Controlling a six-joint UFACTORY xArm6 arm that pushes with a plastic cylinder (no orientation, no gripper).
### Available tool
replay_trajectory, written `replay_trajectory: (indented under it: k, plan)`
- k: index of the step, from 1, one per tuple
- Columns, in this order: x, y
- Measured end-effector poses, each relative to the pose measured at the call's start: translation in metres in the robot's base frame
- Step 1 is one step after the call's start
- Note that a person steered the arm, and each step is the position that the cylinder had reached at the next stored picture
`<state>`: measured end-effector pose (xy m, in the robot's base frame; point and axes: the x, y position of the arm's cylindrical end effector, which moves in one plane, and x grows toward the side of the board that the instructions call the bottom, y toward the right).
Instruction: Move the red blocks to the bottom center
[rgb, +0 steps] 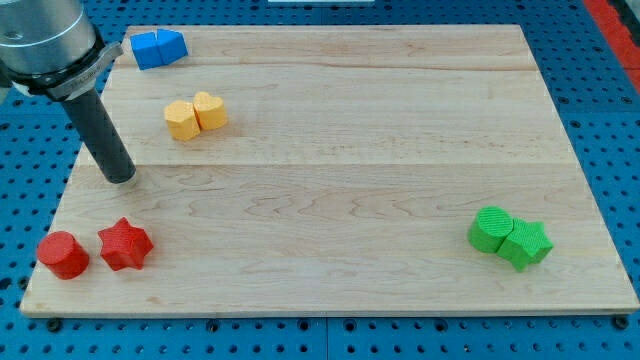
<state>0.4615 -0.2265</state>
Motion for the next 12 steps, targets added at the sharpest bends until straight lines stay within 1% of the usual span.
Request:
replay_trajectory:
  k: [1, 2, 3, 4, 5, 6, 7, 8, 9, 10, 11, 12]
  plan:
    - [0.000, 0.000]
    - [0.002, 0.027]
    - [-0.016, 0.071]
    - [0.016, 0.021]
    - [0.047, -0.075]
    - [0.093, -0.077]
    - [0.110, -0.072]
    - [0.095, -0.016]
    - [0.082, 0.060]
    - [0.077, 0.120]
    - [0.076, 0.110]
    - [0.060, 0.156]
